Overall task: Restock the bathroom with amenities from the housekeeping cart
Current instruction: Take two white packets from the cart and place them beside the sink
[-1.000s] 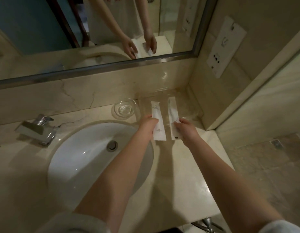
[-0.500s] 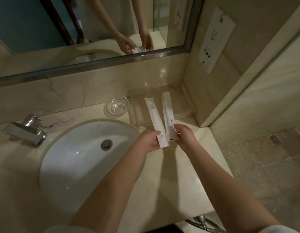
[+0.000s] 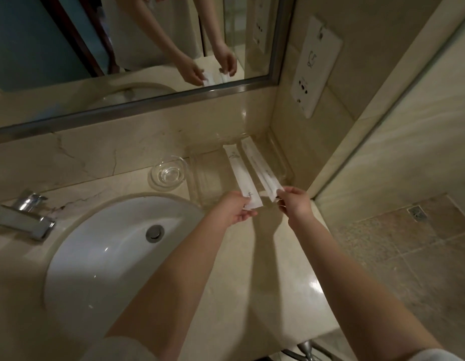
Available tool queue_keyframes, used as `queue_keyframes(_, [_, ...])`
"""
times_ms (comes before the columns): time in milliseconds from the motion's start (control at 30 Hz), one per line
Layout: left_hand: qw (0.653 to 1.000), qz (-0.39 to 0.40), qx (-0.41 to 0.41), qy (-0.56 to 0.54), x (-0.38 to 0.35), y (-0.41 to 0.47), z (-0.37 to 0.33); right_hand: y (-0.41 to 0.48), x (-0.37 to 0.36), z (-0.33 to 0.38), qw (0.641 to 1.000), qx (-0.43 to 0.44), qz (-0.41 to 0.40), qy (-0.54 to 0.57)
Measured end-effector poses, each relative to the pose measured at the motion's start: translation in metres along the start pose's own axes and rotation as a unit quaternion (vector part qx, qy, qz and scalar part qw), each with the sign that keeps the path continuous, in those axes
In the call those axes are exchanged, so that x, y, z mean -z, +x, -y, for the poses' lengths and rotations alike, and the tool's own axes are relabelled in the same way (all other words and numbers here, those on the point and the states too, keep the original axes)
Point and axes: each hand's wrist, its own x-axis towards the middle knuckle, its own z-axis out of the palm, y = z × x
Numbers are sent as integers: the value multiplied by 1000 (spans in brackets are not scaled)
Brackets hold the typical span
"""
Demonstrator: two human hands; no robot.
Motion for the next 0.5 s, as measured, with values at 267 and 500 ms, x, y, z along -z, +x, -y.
queue_keyframes(267, [999,3,-20,51,-34,27,-37,31,-15,3,987,10,-135,92])
queue_keyframes(500, [998,23,-23,55,-46,38,-35,32,-20,-2,965,10,-193,178])
